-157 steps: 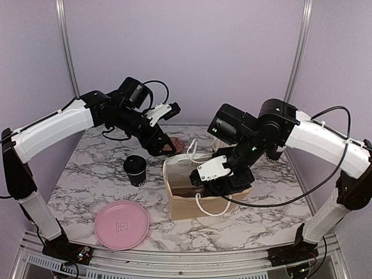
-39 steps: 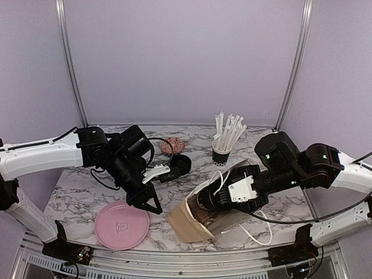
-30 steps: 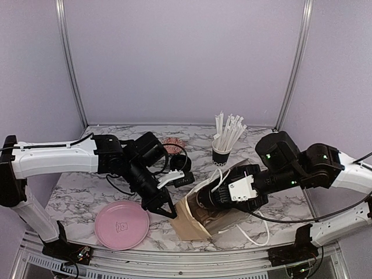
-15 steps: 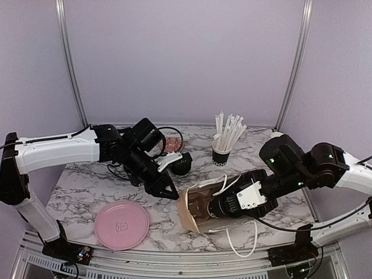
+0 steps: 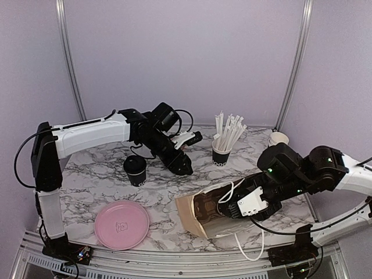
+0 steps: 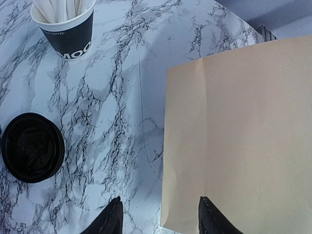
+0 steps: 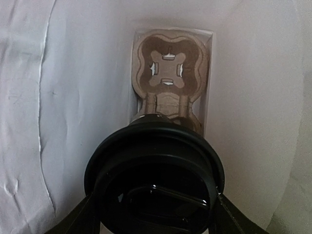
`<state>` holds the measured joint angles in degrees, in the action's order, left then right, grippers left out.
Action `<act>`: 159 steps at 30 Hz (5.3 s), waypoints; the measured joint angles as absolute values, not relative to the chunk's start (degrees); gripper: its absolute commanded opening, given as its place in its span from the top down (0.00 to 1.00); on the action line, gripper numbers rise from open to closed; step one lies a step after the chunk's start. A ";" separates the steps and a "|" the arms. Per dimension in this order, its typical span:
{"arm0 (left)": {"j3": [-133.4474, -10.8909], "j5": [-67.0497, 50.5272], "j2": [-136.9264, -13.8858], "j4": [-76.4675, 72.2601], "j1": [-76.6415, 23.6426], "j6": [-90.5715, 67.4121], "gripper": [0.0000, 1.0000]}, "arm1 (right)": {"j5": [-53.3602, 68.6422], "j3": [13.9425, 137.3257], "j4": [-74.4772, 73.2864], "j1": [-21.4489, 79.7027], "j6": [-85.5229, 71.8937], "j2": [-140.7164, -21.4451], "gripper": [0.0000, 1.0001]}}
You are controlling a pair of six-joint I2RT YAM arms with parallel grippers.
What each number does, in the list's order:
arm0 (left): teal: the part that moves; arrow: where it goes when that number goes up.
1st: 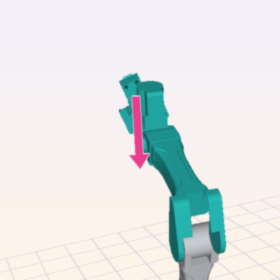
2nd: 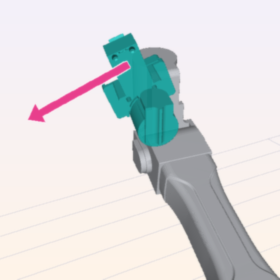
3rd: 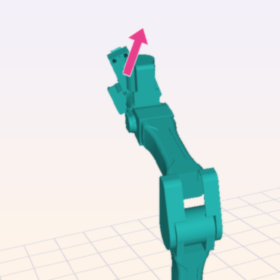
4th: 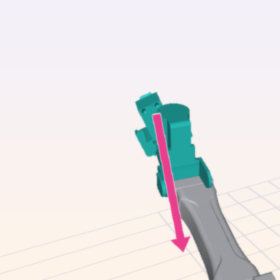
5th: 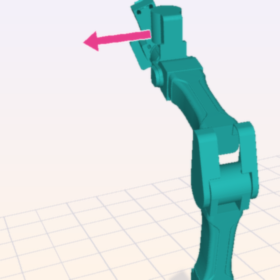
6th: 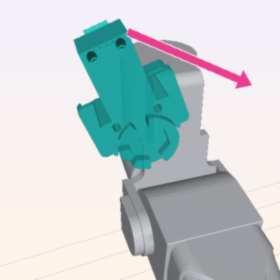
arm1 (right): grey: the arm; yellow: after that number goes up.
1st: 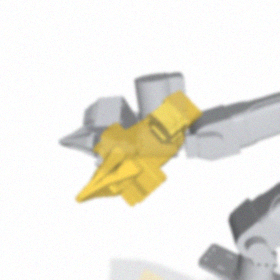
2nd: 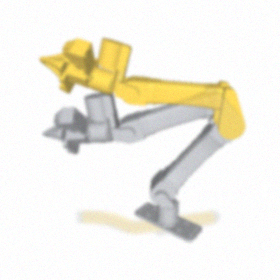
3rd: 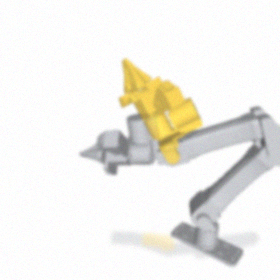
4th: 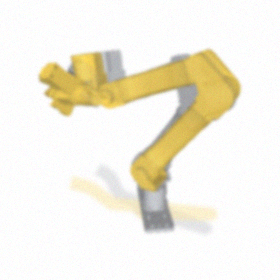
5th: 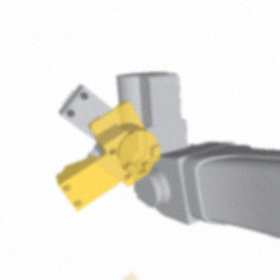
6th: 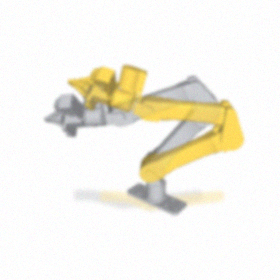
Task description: Pack the takeout coffee
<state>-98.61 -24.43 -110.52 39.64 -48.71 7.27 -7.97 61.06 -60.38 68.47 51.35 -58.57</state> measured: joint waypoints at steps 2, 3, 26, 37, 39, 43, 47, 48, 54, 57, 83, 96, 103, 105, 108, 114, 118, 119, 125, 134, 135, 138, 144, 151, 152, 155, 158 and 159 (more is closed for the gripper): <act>-100.68 -24.12 -113.51 39.48 -48.75 7.86 0.44 | -9.72 60.36 -60.01 68.71 51.51 -58.78 0.71; -101.32 -23.99 -114.54 39.48 -48.75 8.08 0.43 | -10.55 60.07 -59.83 68.73 51.53 -58.89 0.71; -103.46 -30.89 -122.23 36.84 -49.41 8.99 0.40 | -16.29 50.96 -49.36 68.79 55.05 -56.77 0.72; -104.40 -33.28 -124.62 36.10 -49.45 8.93 0.40 | -17.34 49.65 -43.75 67.33 55.83 -57.69 0.72; -104.42 -33.58 -124.86 36.05 -49.39 8.86 0.40 | -17.32 49.63 -43.07 67.22 56.01 -57.89 0.71; -105.03 -34.06 -125.32 36.05 -49.39 8.78 0.40 | -17.32 49.10 -41.76 66.87 56.42 -58.08 0.72; -105.34 -34.04 -125.56 35.83 -49.39 8.56 0.40 | -17.28 48.21 -40.51 65.98 57.14 -58.63 0.72; -105.34 -34.04 -125.58 35.83 -49.41 8.51 0.40 | -17.26 47.92 -40.21 65.67 57.30 -58.74 0.72; -105.34 -34.04 -125.60 35.83 -49.41 8.38 0.40 | -17.02 47.27 -38.46 64.69 57.67 -59.68 0.71; -105.34 -34.04 -125.60 35.83 -49.39 8.36 0.40 | -16.69 46.87 -37.52 64.64 57.76 -59.77 0.71; -105.19 -33.98 -125.67 35.81 -49.25 8.38 0.39 | -13.50 47.07 -34.13 62.96 60.03 -64.58 0.71; -96.33 -29.45 -117.10 35.27 -45.67 7.94 0.37 | -9.17 56.16 -42.46 62.33 60.12 -71.44 0.72; -90.91 -24.84 -106.80 34.98 -43.53 7.90 0.37 | -3.57 62.87 -51.33 62.33 60.31 -75.33 0.73; -89.60 -23.79 -105.16 34.98 -43.20 7.90 0.37 | -2.24 64.34 -53.67 62.33 60.40 -76.18 0.73; -87.92 -22.37 -103.88 34.98 -42.98 7.84 0.37 | -0.23 66.92 -57.69 62.28 60.73 -77.89 0.74; -85.36 -20.58 -103.02 34.96 -42.89 6.66 0.37 | 3.20 72.44 -64.90 61.73 61.04 -82.81 0.75; -84.42 -20.29 -102.35 34.92 -42.89 6.11 0.37 | 4.58 75.37 -67.75 61.32 60.82 -85.65 0.74; -84.34 -20.27 -102.13 34.92 -42.89 5.96 0.37 | 4.86 76.05 -68.31 61.23 60.71 -86.37 0.74; -84.34 -20.27 -100.99 34.54 -42.89 5.32 0.36 | 6.94 79.22 -69.67 60.40 60.29 -90.59 0.74; -84.34 -20.51 -100.95 34.41 -42.89 5.26 0.36 | 11.07 82.37 -71.64 56.45 63.33 -95.33 0.74; -84.34 -20.51 -100.95 34.35 -42.89 5.21 0.36 | 11.33 82.63 -71.83 56.34 63.48 -95.74 0.74; -84.34 -20.53 -100.95 34.24 -42.89 5.04 0.36 | 11.81 83.55 -72.38 56.23 63.53 -97.06 0.73; -84.12 -20.51 -100.22 34.09 -42.96 4.16 0.36 | 12.36 84.62 -72.53 57.10 61.58 -98.56 0.74; -83.96 -18.59 -97.12 34.11 -43.22 3.36 0.30 | 11.18 84.62 -71.99 57.95 57.93 -98.28 0.72; -83.96 -17.69 -96.60 34.09 -43.22 3.29 0.26 | 11.07 84.60 -71.83 57.95 57.34 -98.13 0.72; -83.96 -14.57 -95.00 34.09 -43.22 3.07 0.19 | 10.83 84.58 -71.55 57.98 55.70 -97.93 0.70; -84.03 -11.35 -93.89 34.13 -43.22 3.01 0.18 | 10.59 84.53 -71.37 57.95 54.48 -97.84 0.66; -84.16 -10.20 -93.67 34.15 -43.22 3.01 0.17 | 10.52 84.49 -71.33 57.95 54.19 -97.76 0.63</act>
<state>-84.16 -10.20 -93.67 34.15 -43.22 3.01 10.52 84.49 -71.33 57.95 54.19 -97.76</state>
